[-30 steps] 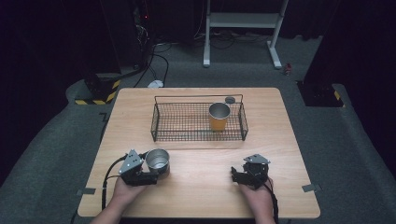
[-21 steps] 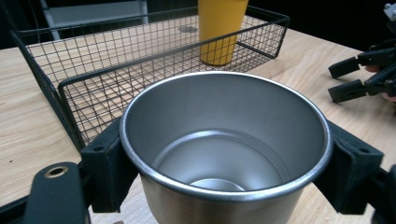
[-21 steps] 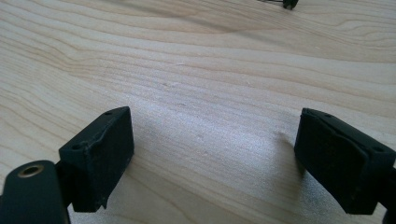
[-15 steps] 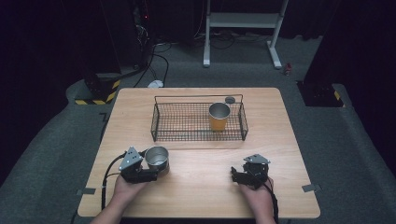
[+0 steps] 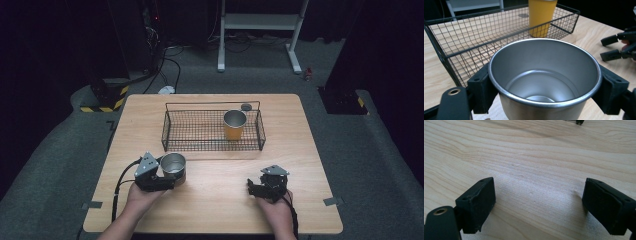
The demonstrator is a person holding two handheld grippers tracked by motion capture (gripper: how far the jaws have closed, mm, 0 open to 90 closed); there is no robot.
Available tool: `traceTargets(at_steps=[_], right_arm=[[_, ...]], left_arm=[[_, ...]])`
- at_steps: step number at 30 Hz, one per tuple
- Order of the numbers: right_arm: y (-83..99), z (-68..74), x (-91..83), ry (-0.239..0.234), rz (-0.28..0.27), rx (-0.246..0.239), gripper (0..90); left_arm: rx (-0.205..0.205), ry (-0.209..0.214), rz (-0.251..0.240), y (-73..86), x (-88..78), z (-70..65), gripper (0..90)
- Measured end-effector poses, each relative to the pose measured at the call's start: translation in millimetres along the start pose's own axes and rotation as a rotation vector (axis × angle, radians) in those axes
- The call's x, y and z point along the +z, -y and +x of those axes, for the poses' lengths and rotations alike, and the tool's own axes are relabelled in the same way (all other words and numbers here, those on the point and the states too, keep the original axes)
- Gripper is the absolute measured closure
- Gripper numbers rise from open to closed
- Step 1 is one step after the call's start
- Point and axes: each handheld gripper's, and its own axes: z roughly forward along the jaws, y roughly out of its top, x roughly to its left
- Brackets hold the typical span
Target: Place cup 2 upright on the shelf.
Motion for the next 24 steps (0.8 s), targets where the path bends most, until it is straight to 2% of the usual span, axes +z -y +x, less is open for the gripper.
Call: traceTargets(at_steps=[6, 11, 13, 16, 18, 24], right_arm=[[0.2, -0.1, -0.1, 0.002, -0.003, -0.003, 11.6], [0.5, 0.1, -0.2, 0.002, -0.004, 0.001, 11.6], [0.7, -0.1, -0.5, 0.003, -0.003, -0.001, 11.6], [0.8, -0.1, -0.5, 0.003, -0.003, -0.001, 11.6], [0.8, -0.3, -0.5, 0.001, -0.003, -0.002, 11.6], [0.7, -0.3, -0.6, 0.0, -0.001, 0.004, 11.6]], left_arm=[[-0.029, -0.008, -0.003, -8.9, 4.9, 1.8, 18.8], [-0.027, -0.022, -0.001, -16.3, 4.0, 1.8, 18.8], [-0.046, -0.018, -0.01, -20.0, 3.3, 1.3, 18.8], [-0.04, -0.021, -0.027, -26.8, 2.6, -1.6, 18.8], [-0.02, -0.026, -0.032, -31.7, 2.1, -4.3, 18.8], [0.009, -0.016, -0.048, -43.4, 3.3, -7.8, 18.8]])
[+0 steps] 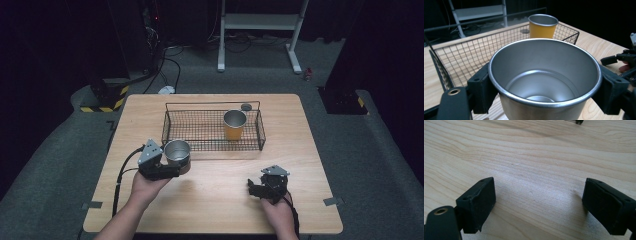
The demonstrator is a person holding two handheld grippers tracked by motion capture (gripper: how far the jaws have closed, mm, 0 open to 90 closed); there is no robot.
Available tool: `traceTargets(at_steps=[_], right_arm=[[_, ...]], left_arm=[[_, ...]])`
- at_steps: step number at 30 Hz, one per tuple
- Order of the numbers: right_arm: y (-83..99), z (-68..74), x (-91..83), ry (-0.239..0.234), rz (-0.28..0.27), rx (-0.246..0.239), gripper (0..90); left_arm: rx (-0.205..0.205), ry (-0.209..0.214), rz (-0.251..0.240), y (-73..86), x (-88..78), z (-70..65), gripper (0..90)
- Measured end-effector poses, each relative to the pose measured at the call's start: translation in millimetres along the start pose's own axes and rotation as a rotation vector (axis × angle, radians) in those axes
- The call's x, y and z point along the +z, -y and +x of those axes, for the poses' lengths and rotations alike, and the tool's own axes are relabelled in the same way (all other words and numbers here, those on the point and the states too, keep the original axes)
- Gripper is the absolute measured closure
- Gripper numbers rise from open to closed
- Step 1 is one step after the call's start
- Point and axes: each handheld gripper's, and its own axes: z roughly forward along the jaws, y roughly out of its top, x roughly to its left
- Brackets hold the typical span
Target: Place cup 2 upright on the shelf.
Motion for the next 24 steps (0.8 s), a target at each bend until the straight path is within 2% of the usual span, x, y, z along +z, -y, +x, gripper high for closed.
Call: traceTargets(at_steps=[7, 24], right_arm=[[0.0, 0.1, 0.0, 0.0, 0.0, 0.001, 11.6], [0.1, -0.3, -0.2, -0.004, 0.002, -0.003, 11.5]], left_arm=[[-0.002, 0.002, -0.029, -11.7, 5.1, 5.0, 18.8], [0.007, -0.031, -0.044, -32.2, 21.2, 17.1, 18.8]])
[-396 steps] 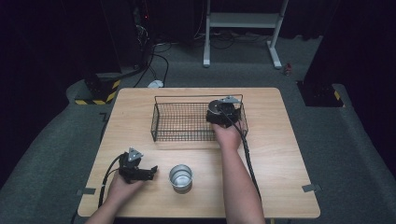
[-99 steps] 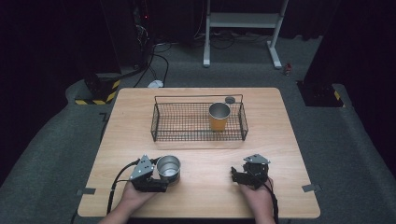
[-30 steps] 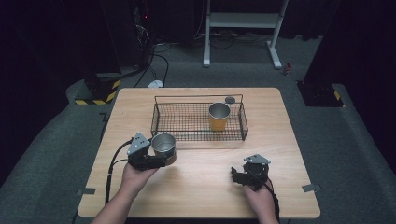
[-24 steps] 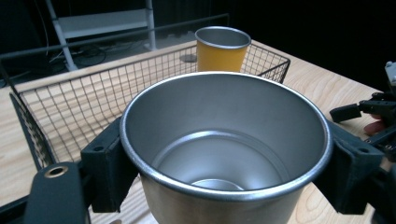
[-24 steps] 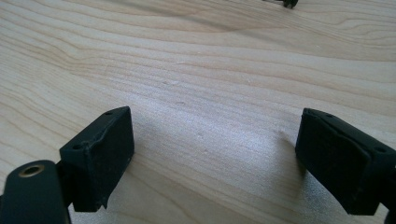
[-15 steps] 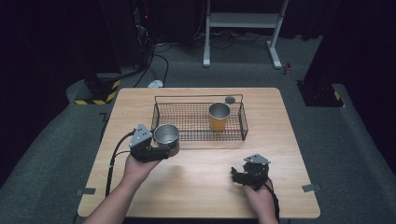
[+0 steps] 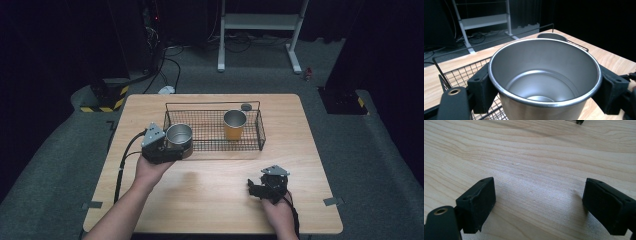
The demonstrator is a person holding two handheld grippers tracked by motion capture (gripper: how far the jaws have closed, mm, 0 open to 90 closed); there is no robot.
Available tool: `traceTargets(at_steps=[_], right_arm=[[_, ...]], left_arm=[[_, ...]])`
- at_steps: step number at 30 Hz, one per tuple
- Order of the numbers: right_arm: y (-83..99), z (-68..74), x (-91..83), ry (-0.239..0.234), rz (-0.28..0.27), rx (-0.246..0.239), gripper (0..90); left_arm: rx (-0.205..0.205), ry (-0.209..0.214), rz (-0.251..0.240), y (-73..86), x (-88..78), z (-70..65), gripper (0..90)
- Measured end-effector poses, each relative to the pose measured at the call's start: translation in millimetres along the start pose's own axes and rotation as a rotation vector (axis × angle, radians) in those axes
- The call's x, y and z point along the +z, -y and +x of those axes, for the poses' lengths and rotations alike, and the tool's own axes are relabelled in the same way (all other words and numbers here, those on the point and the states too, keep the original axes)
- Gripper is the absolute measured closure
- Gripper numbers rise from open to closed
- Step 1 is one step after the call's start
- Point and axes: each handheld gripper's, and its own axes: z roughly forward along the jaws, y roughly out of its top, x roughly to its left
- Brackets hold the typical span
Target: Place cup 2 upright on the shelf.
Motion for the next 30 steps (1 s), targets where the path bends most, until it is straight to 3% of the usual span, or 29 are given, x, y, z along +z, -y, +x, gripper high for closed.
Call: traceTargets(at_steps=[10, 24, 30], right_arm=[[1.2, 0.0, -1.3, -0.002, 0.0, -0.004, 11.4], [1.2, 0.0, -1.4, -0.007, 0.003, -0.007, 11.2], [1.3, 0.0, -1.4, -0.007, 0.003, -0.007, 11.1]], left_arm=[[0.007, -0.006, -0.005, -11.6, 11.9, 4.5, 18.8], [0.036, -0.068, 0.025, -19.8, 32.8, 13.9, 18.8], [-0.008, -0.063, 0.021, -20.8, 45.2, 23.2, 18.8]])
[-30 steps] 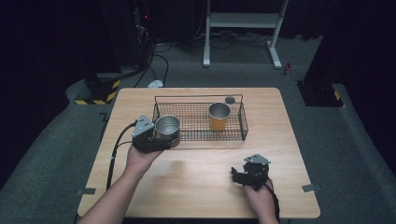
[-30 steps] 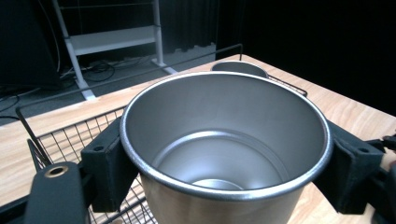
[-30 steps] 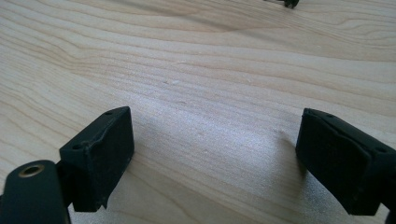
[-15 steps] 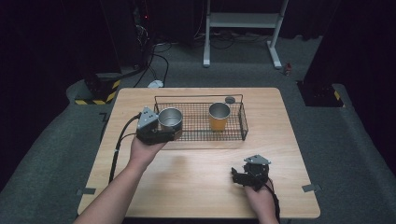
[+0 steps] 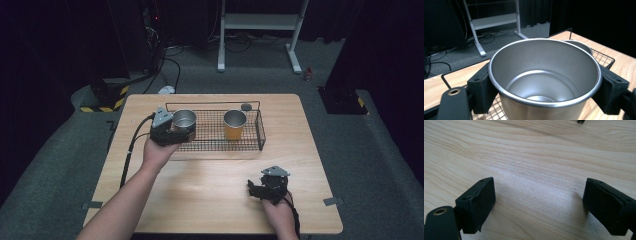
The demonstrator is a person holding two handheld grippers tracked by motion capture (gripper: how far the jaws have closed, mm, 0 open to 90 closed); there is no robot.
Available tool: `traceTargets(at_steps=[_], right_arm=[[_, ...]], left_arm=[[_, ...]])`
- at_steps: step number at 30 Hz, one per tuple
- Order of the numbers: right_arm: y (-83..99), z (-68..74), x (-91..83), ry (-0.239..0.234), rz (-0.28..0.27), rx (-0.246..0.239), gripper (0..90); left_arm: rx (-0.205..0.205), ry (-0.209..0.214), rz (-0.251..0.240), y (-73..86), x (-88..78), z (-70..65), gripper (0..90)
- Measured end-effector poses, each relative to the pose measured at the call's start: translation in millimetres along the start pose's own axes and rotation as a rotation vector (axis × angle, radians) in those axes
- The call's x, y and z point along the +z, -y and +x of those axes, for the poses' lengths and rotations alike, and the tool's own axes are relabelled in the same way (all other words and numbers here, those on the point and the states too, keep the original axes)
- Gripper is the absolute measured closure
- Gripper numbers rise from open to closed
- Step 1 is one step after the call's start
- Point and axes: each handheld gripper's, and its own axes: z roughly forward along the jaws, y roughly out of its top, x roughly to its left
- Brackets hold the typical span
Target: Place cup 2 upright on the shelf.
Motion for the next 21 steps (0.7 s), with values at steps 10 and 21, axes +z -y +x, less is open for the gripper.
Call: traceTargets(at_steps=[10, 21], right_arm=[[0.1, -0.1, 0.0, -0.001, 0.0, -0.002, 11.1], [0.1, 0.0, -0.1, -0.003, 0.001, -0.002, 11.1]], left_arm=[[-0.062, -0.024, 0.017, 4.7, 16.4, 13.8, 18.8], [-0.054, -0.046, 0.041, 3.1, 36.7, 16.5, 18.7]])
